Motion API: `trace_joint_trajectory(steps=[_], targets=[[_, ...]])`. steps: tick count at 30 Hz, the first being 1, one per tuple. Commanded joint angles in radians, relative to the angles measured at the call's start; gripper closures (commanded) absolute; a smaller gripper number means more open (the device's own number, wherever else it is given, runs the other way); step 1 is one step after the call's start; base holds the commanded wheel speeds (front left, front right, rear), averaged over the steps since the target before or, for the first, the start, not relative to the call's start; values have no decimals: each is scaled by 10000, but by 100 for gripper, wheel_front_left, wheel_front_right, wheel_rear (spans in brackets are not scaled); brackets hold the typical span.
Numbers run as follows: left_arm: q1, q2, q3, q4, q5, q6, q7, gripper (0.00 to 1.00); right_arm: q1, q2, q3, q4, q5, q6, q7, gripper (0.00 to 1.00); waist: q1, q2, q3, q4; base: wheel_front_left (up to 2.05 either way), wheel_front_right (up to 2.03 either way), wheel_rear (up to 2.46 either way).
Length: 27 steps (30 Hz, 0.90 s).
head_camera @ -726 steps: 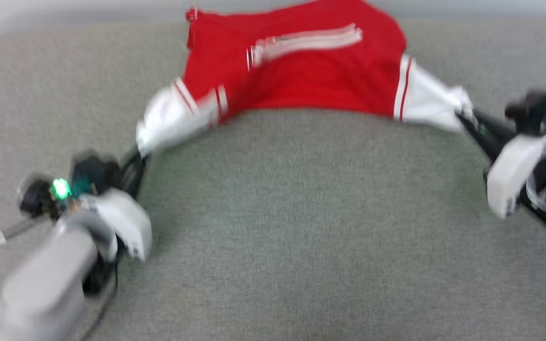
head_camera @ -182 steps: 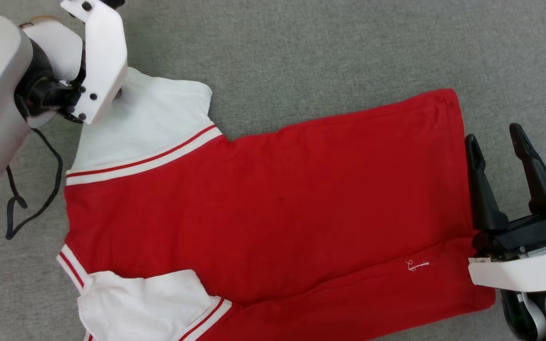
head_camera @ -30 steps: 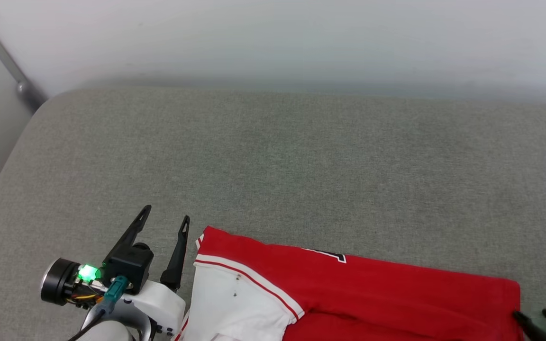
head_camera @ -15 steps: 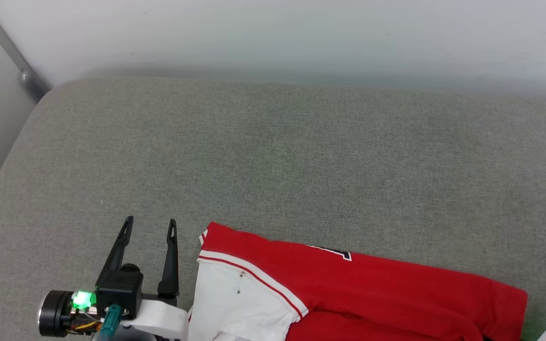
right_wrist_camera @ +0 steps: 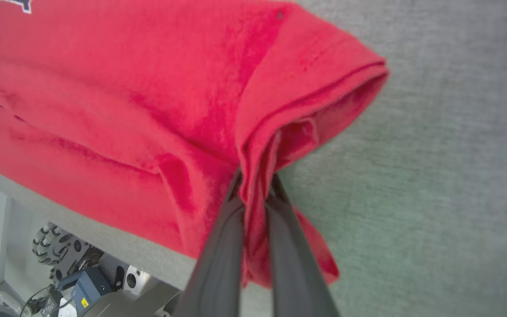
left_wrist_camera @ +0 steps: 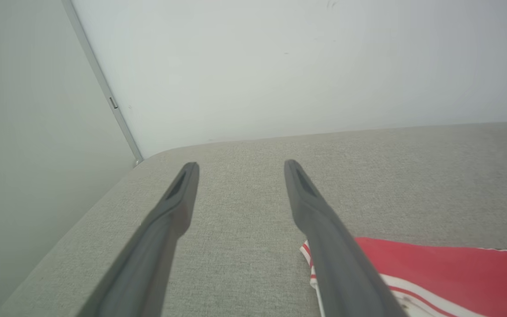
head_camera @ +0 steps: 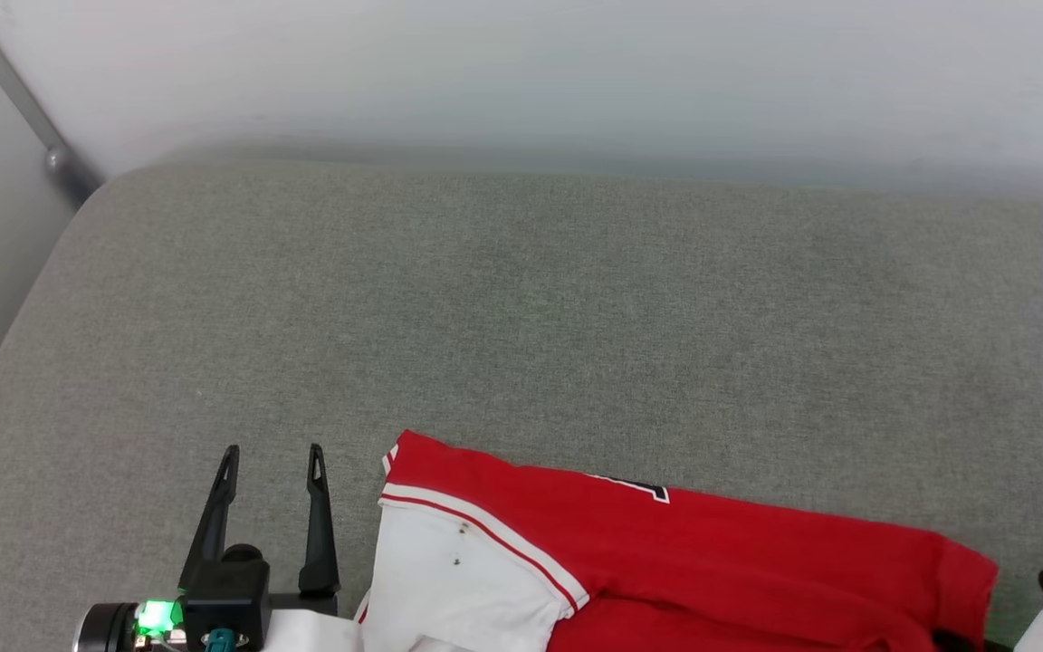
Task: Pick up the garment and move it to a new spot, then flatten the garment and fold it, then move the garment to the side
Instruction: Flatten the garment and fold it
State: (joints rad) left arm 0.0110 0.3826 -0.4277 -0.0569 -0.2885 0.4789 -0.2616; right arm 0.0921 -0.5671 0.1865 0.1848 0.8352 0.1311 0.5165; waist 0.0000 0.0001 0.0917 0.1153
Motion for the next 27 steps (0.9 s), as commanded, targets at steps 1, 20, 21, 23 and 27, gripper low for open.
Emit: trace_joint_trajectory(steps=[1,20,21,23,27], targets=[[203,-141,187,2,208,-123,-44,0,-154,-190,-155,-4,-3,-6,38,100,0,-1,-82,-31,0,0,0],[1296,-1264,1569,317,1950,-1505,-45,0,347,-1862,-2149,1037,-211,-8,883,100,0,-1,-590,-216,0,0,0],[1308,-1285,1613,338,1996,-1560,-45,0,367,-1889,-2106,883,-269,-6,935,100,0,-1,-627,-215,0,0,0],[1313,-1314,1661,354,2005,-1626,-45,0,415,-1916,-2052,704,-307,-8,987,100,0,-1,-657,-216,0,0,0],[1460,-1462,1852,379,2104,-1833,-45,0,623,-1885,-1700,-449,-464,-6,1140,100,0,-1,-733,-240,0,0,0]])
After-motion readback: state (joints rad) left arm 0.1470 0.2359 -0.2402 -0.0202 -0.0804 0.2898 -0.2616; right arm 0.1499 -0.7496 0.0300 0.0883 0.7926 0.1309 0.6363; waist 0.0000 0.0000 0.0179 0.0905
